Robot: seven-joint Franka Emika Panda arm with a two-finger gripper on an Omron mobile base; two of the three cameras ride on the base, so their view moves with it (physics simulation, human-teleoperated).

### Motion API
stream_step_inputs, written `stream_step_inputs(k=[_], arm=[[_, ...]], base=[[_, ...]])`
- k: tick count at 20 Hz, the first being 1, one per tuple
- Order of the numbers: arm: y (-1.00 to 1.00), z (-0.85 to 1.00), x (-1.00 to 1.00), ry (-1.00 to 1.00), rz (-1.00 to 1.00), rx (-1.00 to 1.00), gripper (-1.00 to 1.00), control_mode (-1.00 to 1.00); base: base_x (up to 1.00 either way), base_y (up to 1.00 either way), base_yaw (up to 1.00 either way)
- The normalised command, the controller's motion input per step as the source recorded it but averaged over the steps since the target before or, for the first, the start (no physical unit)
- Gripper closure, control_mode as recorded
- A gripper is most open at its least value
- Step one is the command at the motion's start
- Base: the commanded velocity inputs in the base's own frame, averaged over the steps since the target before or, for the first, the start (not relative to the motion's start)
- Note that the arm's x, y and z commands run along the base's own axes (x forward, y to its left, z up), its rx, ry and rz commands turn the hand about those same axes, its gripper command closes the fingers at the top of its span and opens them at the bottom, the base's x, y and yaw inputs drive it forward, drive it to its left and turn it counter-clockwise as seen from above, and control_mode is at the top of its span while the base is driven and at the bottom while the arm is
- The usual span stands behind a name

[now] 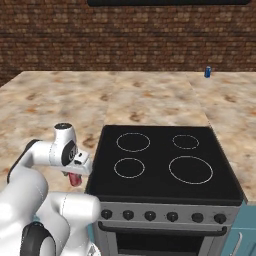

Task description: Four empty soda cans are scattered around the kitchen. Gather all the cans and cluster them next to the stove for recycling.

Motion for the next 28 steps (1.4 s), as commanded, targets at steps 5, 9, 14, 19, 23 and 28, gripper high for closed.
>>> stream_step_inputs(k=[5, 9, 14, 19, 23, 28], arm=[[0.0, 0.0, 0.0, 0.0, 0.0, 0.0, -1.0, -1.0], [0.0, -0.04, 0.0, 0.02, 0.0, 0.0, -1.0, -1.0], [0.04, 0.39, -0.42, -0.01, 0.0, 0.0, -1.0, -1.0], [0.0, 0.75, -1.0, -0.09, 0.0, 0.0, -1.0, -1.0], [-0.24, 0.1, -0.99, -0.06, 0.0, 0.0, -1.0, -1.0], [-0.64, 0.0, -0.41, -0.01, 0.0, 0.0, -1.0, -1.0]], base=[[0.0, 0.0, 0.0], [0.0, 0.0, 0.0], [0.0, 0.0, 0.0], [0.0, 0.0, 0.0], [0.0, 0.0, 0.0], [0.0, 0.0, 0.0]])
